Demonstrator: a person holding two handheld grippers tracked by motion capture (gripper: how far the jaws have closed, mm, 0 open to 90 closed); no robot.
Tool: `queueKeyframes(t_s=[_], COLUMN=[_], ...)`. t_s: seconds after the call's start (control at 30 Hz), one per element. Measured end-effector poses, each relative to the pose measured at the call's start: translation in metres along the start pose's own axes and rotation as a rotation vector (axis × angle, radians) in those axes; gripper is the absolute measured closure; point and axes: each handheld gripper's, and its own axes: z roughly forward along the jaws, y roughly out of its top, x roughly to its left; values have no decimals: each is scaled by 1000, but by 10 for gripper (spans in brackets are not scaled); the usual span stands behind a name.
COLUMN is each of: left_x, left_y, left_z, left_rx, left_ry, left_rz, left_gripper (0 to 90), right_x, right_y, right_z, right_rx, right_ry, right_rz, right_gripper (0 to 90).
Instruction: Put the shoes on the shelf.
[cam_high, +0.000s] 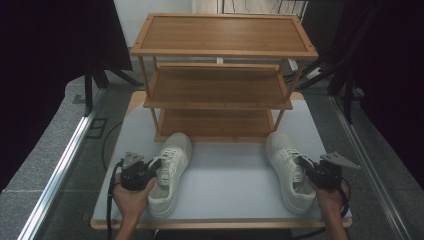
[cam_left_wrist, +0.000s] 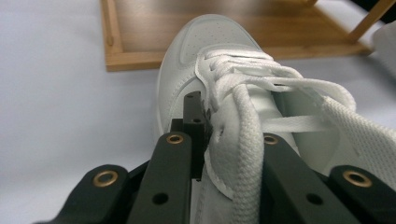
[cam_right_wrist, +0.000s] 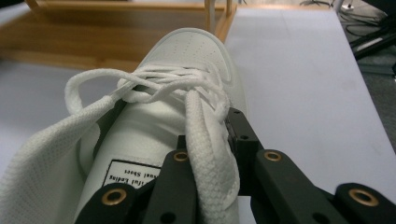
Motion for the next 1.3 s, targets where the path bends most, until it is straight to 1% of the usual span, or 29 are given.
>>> queueKeyframes(t_s=[0.07, 0.13, 0.33, 0.4, 0.53, 0.67, 0.8, 1.03, 1.13, 1.3], left_x=[2, 3, 4, 4, 5, 5, 5, 3, 2, 0], left_y=[2, 3, 7, 7, 9, 10, 12, 15, 17, 19], left_z=[-4, -7, -13, -14, -17, -21, -24, -31, -33, -35], left_rx=[-15, -25, -46, -57, -74, -99, -130, -173, -188, -209], left_ry=[-40, -67, -143, -167, -203, -241, -285, -347, -360, -370], left_rz=[-26, -42, -76, -84, -98, -113, -136, -157, -163, -169], left_gripper=[816, 816, 814, 813, 813, 813, 813, 814, 814, 813], right_x=[-1, -1, 2, 3, 4, 6, 7, 7, 8, 10], right_y=[1, 3, 7, 9, 11, 13, 14, 15, 16, 18], right_z=[-5, -8, -19, -23, -29, -33, -35, -38, -39, -42], right_rx=[-22, -41, -95, -113, -146, -175, -194, -225, -237, -252], right_ry=[17, 34, 83, 110, 159, 192, 212, 236, 236, 237], right_rz=[17, 30, 51, 64, 88, 106, 127, 158, 163, 158], right_gripper=[831, 831, 831, 831, 831, 831, 831, 832, 832, 833])
